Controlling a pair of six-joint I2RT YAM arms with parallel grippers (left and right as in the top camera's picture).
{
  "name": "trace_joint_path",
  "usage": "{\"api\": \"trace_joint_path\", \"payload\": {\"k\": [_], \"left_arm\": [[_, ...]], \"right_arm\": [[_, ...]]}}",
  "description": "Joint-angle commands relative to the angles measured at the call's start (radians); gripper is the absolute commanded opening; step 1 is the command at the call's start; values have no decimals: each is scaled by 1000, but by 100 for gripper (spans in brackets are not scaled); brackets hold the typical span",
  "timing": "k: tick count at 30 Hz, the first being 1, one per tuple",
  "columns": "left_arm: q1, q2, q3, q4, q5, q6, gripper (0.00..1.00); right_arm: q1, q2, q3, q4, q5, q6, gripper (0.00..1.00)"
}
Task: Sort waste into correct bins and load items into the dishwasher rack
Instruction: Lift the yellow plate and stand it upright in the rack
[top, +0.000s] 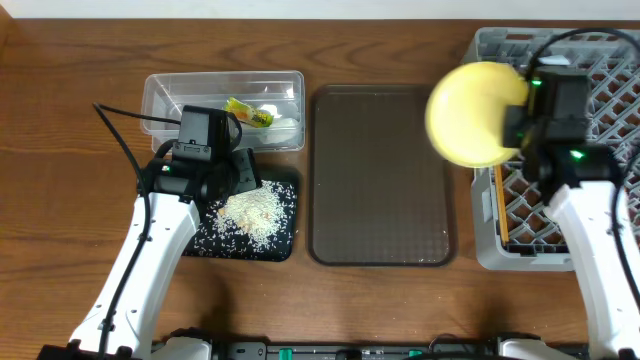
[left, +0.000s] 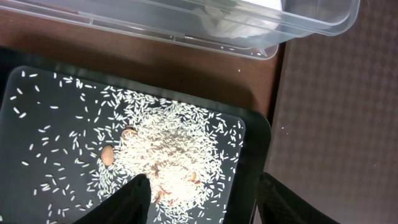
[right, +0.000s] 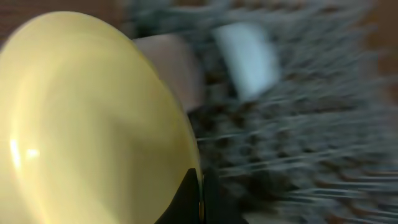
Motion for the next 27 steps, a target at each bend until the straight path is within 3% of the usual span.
{"api": "trace_joint_path", "payload": {"k": [1,10,15,21,22,24,25,26,27], "left_arm": [[4,-6,4,-3,-13,20,57],[4,-6,4,-2,-12,20,57],[4,-6,4,-2,-12,20,57],[4,-6,4,-2,-12,20,57],[4,-6,4,-2,-12,20,57],[4,-6,4,-2,-12,20,57],[4,-6,4,-2,-12,20,57],[4,-6,4,-2,-12,20,65],[4,-6,4,-3,-12,20,66]], "right_arm": [[-60,-30,4,26,266,-214,1],[-133,-4,4,85,362,-446,1],[-149,52,3,39,358,-431,1],[-124,100,3,13,304,-285,1],[-114,99,3,14,282,-259,4],[-98,90,4,17,241,-193,45],[-91,85,4,23,221,-153,57],[-87,76,4,30,197,-127,63],[-84,64,4,37,161,-118,64]]}}
